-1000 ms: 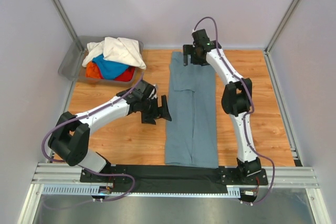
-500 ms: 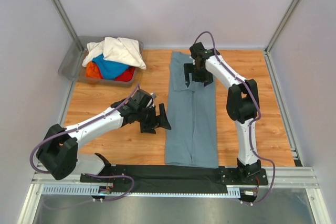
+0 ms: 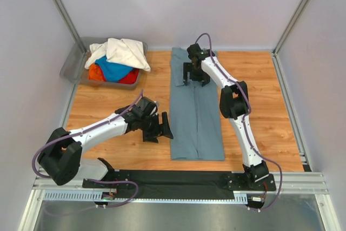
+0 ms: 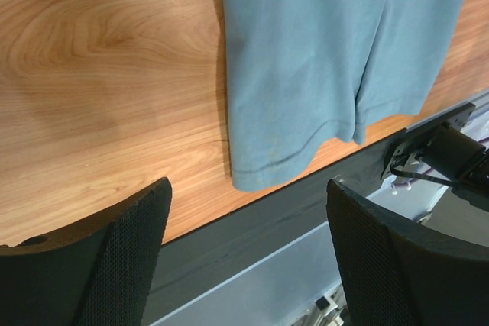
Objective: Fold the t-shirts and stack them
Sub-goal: Fold the tshirt
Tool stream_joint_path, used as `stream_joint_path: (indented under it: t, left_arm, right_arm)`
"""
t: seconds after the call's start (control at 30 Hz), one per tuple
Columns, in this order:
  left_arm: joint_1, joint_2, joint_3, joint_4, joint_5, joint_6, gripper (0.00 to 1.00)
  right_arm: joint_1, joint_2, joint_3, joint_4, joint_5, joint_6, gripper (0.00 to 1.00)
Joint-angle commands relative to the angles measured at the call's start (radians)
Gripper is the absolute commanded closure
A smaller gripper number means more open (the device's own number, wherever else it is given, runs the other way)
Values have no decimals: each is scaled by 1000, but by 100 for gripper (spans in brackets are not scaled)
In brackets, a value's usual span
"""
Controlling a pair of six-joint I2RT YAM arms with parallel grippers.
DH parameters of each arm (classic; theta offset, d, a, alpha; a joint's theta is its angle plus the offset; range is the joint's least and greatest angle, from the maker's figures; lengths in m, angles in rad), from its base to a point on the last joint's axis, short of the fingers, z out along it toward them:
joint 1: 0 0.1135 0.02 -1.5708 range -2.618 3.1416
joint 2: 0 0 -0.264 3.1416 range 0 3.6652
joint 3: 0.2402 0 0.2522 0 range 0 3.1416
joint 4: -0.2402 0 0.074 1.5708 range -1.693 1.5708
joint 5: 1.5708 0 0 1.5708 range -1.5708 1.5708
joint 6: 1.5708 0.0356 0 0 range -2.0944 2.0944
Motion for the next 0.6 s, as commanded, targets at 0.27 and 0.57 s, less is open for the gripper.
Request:
stream_joint_path:
  t: [0.27,0.57]
  left_arm:
    - [-1,73,29,44,55,12,22]
    - [-7,101,-108,209,135,-146,32]
  right_arm:
    - [-44,-318,-257,34,-76,60,4]
    - [-113,-988,-1233,206,-239,27,12]
